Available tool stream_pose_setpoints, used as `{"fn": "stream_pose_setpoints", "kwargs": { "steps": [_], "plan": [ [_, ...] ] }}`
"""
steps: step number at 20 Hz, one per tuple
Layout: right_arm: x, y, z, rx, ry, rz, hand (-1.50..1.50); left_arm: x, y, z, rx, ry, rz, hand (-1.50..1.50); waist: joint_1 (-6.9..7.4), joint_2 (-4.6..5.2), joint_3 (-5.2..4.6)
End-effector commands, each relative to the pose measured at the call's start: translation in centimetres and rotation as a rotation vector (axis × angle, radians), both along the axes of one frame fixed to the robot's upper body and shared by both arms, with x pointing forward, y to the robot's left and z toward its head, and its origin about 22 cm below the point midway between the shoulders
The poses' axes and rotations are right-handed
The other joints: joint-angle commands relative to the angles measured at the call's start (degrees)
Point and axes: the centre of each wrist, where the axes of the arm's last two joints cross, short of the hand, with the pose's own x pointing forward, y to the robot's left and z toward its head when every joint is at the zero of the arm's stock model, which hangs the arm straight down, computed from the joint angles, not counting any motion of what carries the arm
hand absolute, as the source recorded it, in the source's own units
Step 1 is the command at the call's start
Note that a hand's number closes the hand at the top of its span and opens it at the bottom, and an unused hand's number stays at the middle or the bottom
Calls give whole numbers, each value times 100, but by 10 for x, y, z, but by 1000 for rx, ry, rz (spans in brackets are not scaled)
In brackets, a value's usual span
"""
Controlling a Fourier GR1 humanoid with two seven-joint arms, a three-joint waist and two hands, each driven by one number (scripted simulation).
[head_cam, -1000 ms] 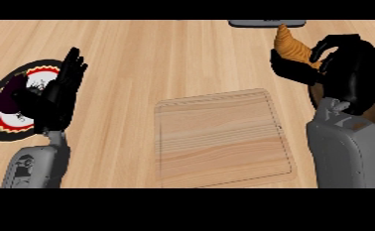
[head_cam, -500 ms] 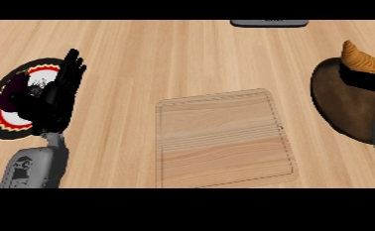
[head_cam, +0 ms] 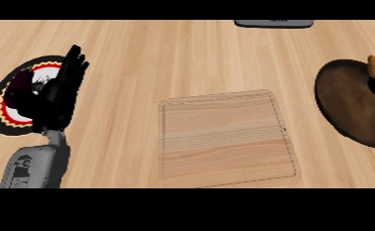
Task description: Pick the croissant from the cutting board and place it in the pan
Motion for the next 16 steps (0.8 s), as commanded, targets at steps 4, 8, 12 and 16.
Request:
{"fn": "stream_pose_setpoints", "kwargs": {
  "steps": [4,8,12,16],
  "plan": [
    [-8,-34,-21,223,7,11,-150,6,-15,-6,5,-6,-16,0,55,50,13],
    [-6,-28,-35,470,47,140,-150,10,-19,-5,3,0,-2,0,19,38,15],
    [-11,-30,-47,451,34,171,-150,13,-18,-3,6,1,-25,0,53,39,10],
    [-11,-26,-49,414,-175,178,-150,-7,13,-22,3,20,-5,0,-9,-7,-1]
  ]
}}
